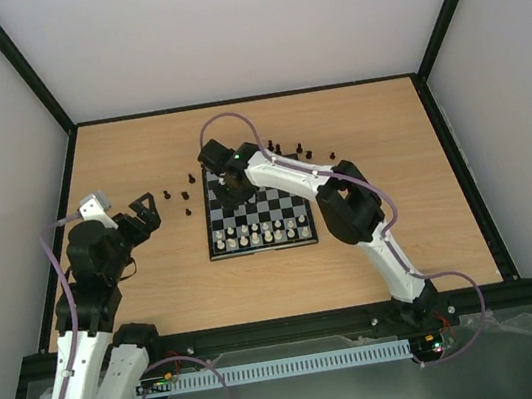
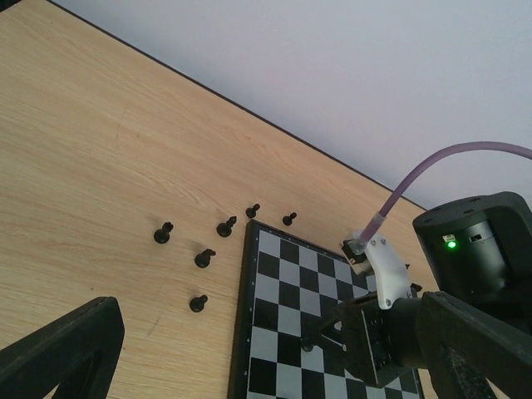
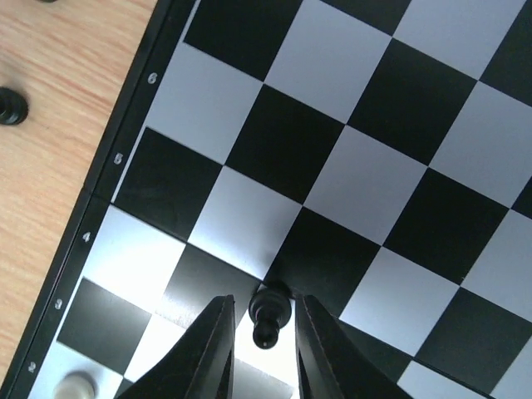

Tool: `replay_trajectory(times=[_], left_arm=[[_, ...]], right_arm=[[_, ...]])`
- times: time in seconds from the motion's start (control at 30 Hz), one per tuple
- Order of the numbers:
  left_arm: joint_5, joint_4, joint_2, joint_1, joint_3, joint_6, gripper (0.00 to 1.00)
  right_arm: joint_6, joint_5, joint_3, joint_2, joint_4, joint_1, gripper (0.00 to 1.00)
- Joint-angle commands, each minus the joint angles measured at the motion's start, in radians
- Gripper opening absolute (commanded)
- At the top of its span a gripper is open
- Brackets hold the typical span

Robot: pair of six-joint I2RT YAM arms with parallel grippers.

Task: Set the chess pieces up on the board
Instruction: Pick up the chess piece from the chessboard.

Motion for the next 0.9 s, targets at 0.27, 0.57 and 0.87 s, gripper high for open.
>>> replay_trajectory(times=[0.27, 0.57, 0.87], left_arm=[[-0.002, -0.001, 0.009, -0.002, 0.004, 0.017, 0.99], [0.004, 0.013, 0.022, -0.002, -0.002, 0.017, 1.00], [0.005, 0.026, 0.043, -0.002, -0.001, 0.020, 0.99]], right_arm=[[0.001, 0.023, 0.050, 0.046, -0.113, 0.004, 0.17], [-0.005, 0.044, 0.041, 0.049, -0.120, 0.004, 0.01], [-0.010, 0.070, 0.066, 0.028, -0.105, -0.073, 0.01]])
